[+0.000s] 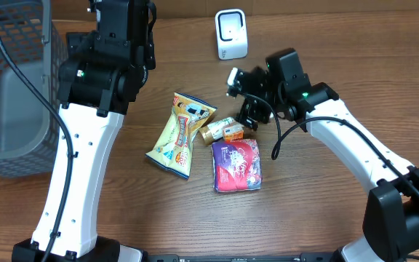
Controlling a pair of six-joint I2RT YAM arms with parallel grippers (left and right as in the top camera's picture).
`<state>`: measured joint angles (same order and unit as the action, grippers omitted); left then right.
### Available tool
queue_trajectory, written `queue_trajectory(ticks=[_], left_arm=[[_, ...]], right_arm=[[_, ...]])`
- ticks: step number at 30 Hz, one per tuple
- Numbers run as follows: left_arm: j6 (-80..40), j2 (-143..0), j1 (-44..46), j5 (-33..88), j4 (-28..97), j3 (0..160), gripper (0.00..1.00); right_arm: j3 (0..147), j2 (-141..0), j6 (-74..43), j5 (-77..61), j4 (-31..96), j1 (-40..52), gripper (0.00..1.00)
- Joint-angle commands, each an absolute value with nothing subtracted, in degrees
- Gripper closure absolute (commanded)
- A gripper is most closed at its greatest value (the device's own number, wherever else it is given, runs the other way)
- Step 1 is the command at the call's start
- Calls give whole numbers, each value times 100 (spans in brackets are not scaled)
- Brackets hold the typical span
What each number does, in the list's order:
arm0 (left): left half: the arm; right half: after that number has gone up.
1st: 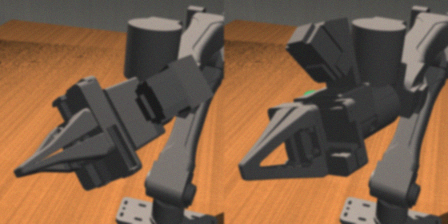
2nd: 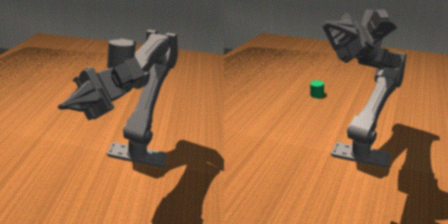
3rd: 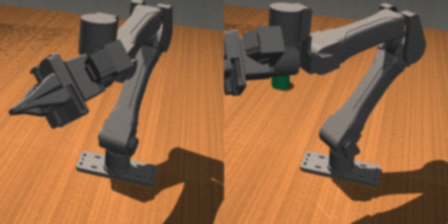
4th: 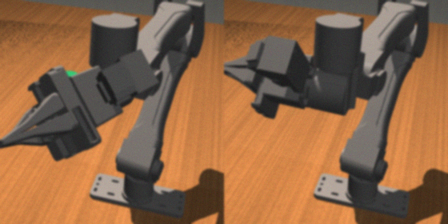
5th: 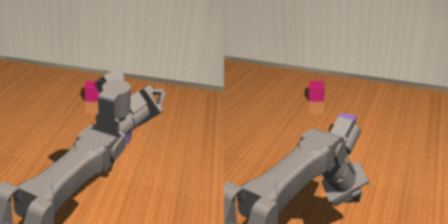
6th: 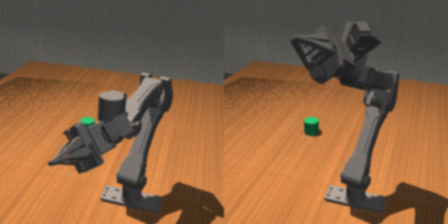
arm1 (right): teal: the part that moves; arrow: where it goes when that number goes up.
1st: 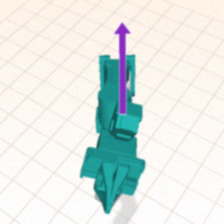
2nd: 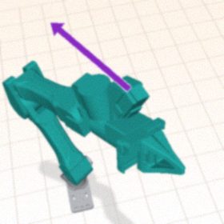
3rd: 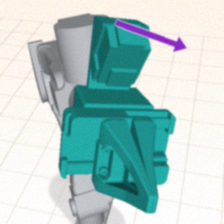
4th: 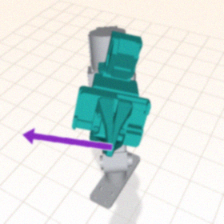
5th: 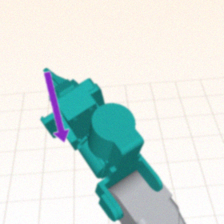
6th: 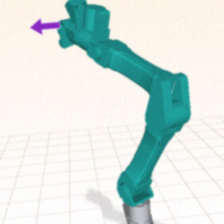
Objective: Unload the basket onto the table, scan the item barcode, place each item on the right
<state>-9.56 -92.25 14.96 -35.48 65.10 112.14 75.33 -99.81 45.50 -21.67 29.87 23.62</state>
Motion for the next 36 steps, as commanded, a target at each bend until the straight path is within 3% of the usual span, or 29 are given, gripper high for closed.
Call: queue_trajectory(ticks=[1, 5, 14, 28, 36], left_arm=[[-1074, -9139, 1492, -3664, 6541, 11220, 0], [-1076, -9139, 1492, -3660, 6573, 11220, 0], [-1076, -9139, 1492, -3662, 6558, 11220, 0], [-1079, -9139, 1492, -3656, 6558, 11220, 0], [-1079, -9139, 1492, -3658, 6576, 11220, 0]], right_arm=[[7712, -9998, 4805, -2285, 3225, 2355, 0], [7710, -10012, 5295, -2488, 4180, 2305, 3], [7710, -10173, 5902, -2969, 4652, 2274, 13], [7710, -10879, 5896, -2792, 4115, 2274, 22], [7710, -11229, 5854, -2799, 4097, 2285, 36]])
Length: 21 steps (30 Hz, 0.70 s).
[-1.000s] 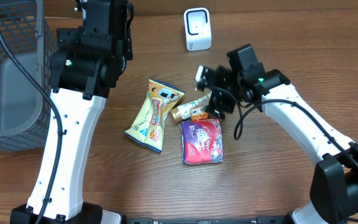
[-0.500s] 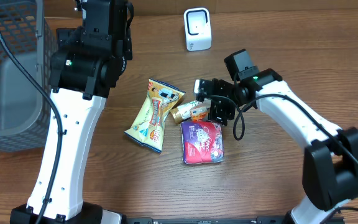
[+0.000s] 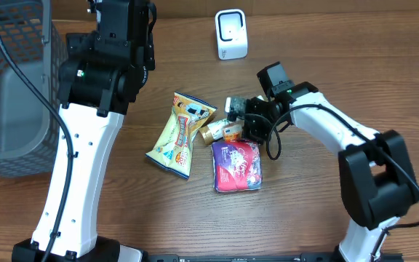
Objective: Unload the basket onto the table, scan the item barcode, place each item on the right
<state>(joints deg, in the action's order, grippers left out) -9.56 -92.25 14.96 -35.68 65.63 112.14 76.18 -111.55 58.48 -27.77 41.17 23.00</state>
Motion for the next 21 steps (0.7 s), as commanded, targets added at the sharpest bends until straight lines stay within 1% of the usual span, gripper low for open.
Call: queue_trajectory(ticks=[1, 2, 3, 4, 6, 7, 9, 17, 21], left_arm=[[-1079, -9139, 1492, -3656, 6576, 11220, 0], [-1079, -9139, 1492, -3656, 6576, 11220, 0], [-1079, -9139, 1492, -3656, 6576, 11220, 0], [-1079, -9139, 1492, -3656, 6576, 11220, 0], [-1079, -9139, 1492, -3656, 6576, 11220, 0], [-1079, -9139, 1492, -3656, 6578, 11220, 0], [-1076, -9139, 1492, -3658, 6580, 11220, 0], [-1076, -9139, 1492, -3658, 6578, 11220, 0], [-1074, -9139, 1492, -3662, 6580, 11220, 0]], right_arm=[[7710, -11229, 5854, -2799, 4097, 2285, 44], [7710, -11229, 5850, -2799, 4101, 2285, 52], [7710, -11229, 5839, -2801, 4101, 2285, 56], [7712, -11229, 5826, -2821, 4101, 2285, 64], [7712, -11229, 5791, -2884, 4082, 2285, 92], [7712, -11229, 5649, -2923, 4025, 2285, 96], [7736, -11222, 5371, -2978, 3916, 2285, 96], [8088, -11120, 4895, -3430, 3990, 2246, 96], [8278, -10820, 4453, -4053, 4062, 2112, 96]])
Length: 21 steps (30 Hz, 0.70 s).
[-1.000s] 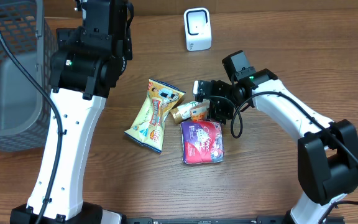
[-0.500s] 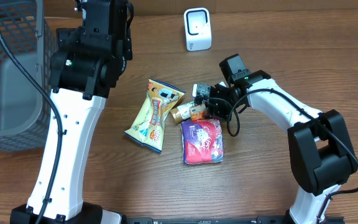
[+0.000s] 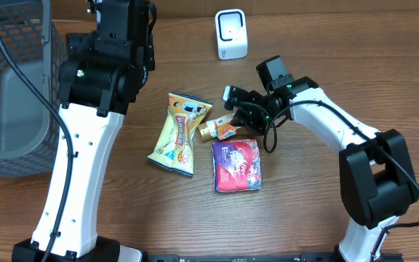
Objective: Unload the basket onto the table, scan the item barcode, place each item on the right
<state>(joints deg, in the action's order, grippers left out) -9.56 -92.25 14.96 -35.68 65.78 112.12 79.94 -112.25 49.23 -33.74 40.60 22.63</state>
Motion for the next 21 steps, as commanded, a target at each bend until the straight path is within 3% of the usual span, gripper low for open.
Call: queue_trajectory(ticks=[1, 5, 14, 21], left_arm=[[-1074, -9139, 1492, -3662, 6578, 11220, 0], [-1074, -9139, 1492, -3662, 6578, 11220, 0], [-1072, -9139, 1492, -3664, 6580, 11220, 0], [-1028, -9139, 1490, -3669, 6600, 11220, 0]], right_arm=[[8305, -10737, 4379, -4292, 4058, 2049, 96], [8368, -10573, 4101, -5072, 3931, 1697, 96], [8377, -10514, 2255, -6484, 2893, 1035, 96], [8374, -10206, 2414, -8064, 3046, 967, 96]])
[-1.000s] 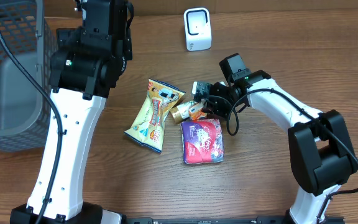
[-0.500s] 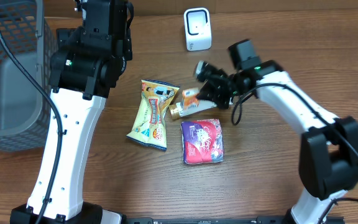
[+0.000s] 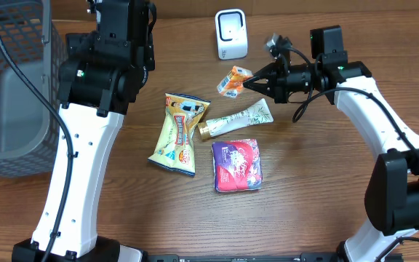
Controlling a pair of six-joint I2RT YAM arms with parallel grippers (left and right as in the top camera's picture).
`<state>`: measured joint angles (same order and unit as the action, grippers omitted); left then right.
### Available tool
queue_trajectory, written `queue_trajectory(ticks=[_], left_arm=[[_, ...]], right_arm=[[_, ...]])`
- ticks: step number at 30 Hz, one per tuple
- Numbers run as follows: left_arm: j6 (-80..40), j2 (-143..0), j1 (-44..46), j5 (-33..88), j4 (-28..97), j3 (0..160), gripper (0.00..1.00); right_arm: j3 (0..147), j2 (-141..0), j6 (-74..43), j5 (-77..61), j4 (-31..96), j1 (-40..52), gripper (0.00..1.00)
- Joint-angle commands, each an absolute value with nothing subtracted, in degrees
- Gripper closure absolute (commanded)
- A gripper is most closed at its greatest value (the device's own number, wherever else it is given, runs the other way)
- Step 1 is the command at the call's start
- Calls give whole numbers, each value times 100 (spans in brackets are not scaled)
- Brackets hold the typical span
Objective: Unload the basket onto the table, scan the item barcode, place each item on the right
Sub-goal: 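Lift the orange box up toward the scanner with the right gripper, then hold the orange box in front of the scanner window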
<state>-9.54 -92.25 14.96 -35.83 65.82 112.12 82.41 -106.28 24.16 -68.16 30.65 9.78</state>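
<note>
A small orange-and-white box (image 3: 234, 80) is held off the table, pinched in my right gripper (image 3: 249, 81), which is shut on it. The box hangs just below and in front of the white barcode scanner (image 3: 231, 34) standing at the back of the table. My right arm reaches in from the right. The left arm (image 3: 100, 80) stands tall at the left; its fingers do not show.
On the wooden table lie a yellow snack bag (image 3: 179, 135), a cream tube with a brown cap (image 3: 236, 118) and a purple pouch (image 3: 236, 165). A grey wire basket (image 3: 13, 94) stands at the far left.
My right gripper was down at the orange box beside the tube. Now it holds the box up and farther back, near the scanner. The whole tube now shows.
My right gripper first hovered just right of the orange box. Then it was down at the box among the items, and the yellow bag had shifted slightly left. Now the box is lifted toward the scanner. The left arm stayed still.
</note>
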Motion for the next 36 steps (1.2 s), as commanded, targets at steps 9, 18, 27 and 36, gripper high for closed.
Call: queue_trajectory(ticks=[9, 18, 27, 36], left_arm=[[-1028, -9139, 1490, -3664, 6733, 11220, 0], [-1028, -9139, 1492, -3664, 6746, 11220, 0], [-1031, -9139, 1492, -3662, 6748, 11220, 0], [-1031, -9139, 1492, -3662, 6742, 11220, 0]], right_arm=[[8374, -10103, 2416, -8923, 3048, 731, 96], [8374, -10005, 2359, -8709, 3024, 738, 96], [8370, -9988, 2137, -4821, 3111, 1015, 96], [8377, -10042, 3015, -226, 1841, 2156, 96]])
